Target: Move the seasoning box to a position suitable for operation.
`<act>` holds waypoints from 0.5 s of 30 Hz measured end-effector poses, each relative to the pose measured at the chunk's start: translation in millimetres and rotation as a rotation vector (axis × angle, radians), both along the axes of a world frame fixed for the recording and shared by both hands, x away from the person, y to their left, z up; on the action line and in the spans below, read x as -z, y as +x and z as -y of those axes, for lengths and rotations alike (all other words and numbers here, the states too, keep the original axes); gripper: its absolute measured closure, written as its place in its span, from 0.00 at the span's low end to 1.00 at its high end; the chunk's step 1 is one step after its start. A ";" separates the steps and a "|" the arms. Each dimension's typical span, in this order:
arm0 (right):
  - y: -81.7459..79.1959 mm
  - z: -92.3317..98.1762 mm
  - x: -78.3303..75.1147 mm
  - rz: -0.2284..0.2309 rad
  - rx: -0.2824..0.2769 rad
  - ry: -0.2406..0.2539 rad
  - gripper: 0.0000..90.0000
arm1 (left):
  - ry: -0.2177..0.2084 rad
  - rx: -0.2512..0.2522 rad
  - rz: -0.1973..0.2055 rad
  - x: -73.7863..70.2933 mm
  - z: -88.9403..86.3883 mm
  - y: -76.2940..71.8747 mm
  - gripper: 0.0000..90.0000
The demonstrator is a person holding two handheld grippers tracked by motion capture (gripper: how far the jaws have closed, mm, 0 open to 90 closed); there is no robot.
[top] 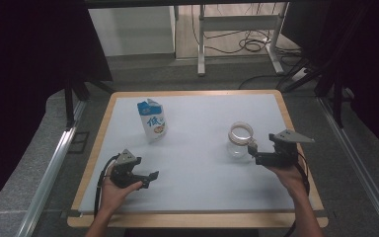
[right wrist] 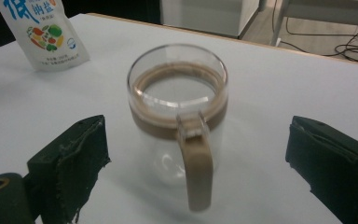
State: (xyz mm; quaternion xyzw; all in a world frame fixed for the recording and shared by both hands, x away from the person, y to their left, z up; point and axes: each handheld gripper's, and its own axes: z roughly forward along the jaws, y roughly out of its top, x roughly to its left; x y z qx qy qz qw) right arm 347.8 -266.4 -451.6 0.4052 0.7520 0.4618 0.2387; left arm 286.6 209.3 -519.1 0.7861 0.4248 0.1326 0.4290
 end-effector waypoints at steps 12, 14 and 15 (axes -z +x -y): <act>49.8 -31.1 11.8 -0.098 -0.046 -0.006 0.00 | 0.000 0.014 0.007 1.5 -5.7 5.0 0.11; 59.2 -40.3 19.2 -0.102 -0.055 -0.025 0.00 | -0.001 0.014 0.007 1.3 -5.9 5.5 0.11; 59.2 -40.3 19.2 -0.102 -0.055 -0.025 0.00 | -0.001 0.013 0.008 1.2 -6.0 5.6 0.11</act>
